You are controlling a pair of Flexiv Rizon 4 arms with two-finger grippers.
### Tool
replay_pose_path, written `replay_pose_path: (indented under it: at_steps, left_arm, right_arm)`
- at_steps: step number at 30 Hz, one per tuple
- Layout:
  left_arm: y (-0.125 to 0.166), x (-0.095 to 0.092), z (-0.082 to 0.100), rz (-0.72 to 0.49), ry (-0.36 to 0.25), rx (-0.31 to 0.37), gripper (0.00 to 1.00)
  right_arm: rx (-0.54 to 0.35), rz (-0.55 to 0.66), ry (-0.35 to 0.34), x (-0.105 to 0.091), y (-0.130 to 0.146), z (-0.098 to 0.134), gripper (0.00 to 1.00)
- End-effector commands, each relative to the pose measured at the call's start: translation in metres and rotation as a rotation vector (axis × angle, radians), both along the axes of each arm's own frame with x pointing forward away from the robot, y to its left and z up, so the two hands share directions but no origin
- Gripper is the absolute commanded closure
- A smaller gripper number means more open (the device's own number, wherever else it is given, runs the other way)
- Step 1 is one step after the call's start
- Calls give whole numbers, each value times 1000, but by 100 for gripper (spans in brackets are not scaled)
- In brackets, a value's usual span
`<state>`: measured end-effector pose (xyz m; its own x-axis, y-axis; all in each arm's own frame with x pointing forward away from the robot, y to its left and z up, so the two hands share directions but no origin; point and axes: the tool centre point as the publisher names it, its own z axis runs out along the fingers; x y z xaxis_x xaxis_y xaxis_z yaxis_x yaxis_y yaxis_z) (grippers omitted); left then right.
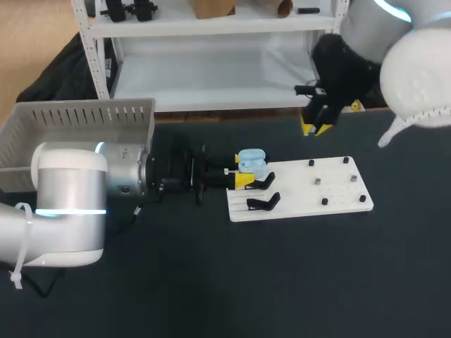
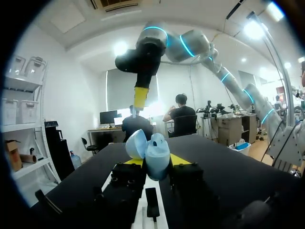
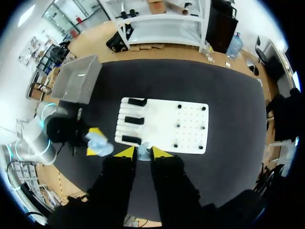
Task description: Pick up each earbud case from the left stands, insert the matching earbuds, close the lid, and place the case in the box.
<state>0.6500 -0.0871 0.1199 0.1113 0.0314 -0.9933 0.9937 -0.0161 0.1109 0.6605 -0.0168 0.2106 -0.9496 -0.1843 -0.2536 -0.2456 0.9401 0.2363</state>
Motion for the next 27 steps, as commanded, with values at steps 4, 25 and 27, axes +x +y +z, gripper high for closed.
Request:
replay_pose_path:
  at_steps: [4,25,27]
  left_arm:
    - [0,-1,0,5,-1,1,100]
    - [0,-1,0,5,-1,1,100]
    - [0,-1,0,5,-1,1,100]
  right_arm:
    - [-28,13,17,-19,23,25,100]
    - [-170,289,-28,-45,84,13,100]
    - [-168,323,-20,-50,93,8,100]
